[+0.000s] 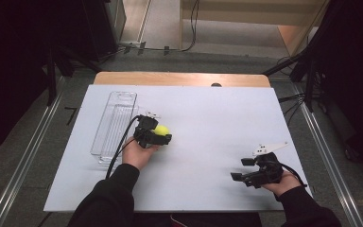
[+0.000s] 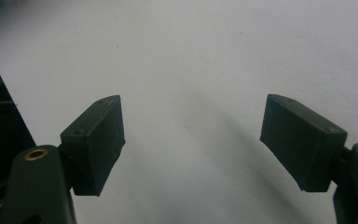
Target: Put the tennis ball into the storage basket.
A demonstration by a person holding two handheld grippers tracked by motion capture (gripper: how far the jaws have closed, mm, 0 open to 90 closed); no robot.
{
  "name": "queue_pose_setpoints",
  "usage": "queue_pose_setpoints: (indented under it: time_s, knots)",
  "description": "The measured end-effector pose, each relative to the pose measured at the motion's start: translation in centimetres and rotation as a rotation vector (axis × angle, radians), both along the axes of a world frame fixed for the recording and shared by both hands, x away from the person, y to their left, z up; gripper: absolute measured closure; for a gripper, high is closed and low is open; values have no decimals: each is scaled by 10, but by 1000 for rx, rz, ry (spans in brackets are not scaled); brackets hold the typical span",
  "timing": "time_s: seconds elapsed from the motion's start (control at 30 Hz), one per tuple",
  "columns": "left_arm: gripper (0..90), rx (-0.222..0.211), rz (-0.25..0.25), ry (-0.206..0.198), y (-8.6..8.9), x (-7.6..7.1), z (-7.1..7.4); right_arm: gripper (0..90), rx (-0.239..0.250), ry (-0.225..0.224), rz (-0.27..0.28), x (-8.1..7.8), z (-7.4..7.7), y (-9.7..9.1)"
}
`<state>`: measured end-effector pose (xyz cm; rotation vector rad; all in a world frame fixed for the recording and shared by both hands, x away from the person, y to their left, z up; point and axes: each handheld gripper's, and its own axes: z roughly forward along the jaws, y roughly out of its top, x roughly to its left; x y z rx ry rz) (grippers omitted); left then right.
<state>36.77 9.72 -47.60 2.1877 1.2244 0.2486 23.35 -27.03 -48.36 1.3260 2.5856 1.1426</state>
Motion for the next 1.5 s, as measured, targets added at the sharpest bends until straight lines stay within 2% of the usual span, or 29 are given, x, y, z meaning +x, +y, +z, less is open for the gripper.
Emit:
queue_pose_setpoints:
  time_s: [0.23, 0.33, 0.53, 0.8, 1.03, 1.23, 1.4, 1.5]
  knots:
    - [259, -13, -32, 8, 1, -2, 10, 196, 0, 1, 2, 0, 0, 0]
    - [259, -10, -38, -5, 1, -4, 14, 197, 0, 1, 1, 0, 0, 0]
    - [259, -18, -57, -1, 3, -6, 23, 196, 0, 1, 2, 0, 0, 0]
    - [259, -43, -75, 13, 10, -5, 38, 196, -4, 4, 4, 0, 0, 0]
    - [259, -29, -99, 3, 10, -8, 49, 196, -5, 3, 3, 0, 0, 0]
    - [259, -37, -117, -6, 11, -9, 62, 197, -3, 1, 3, 0, 0, 0]
    - [259, -42, -122, 8, 11, -10, 71, 196, -5, 3, 2, 0, 0, 0]
    - [259, -46, -126, 2, 13, -11, 77, 197, -6, 2, 4, 0, 0, 0]
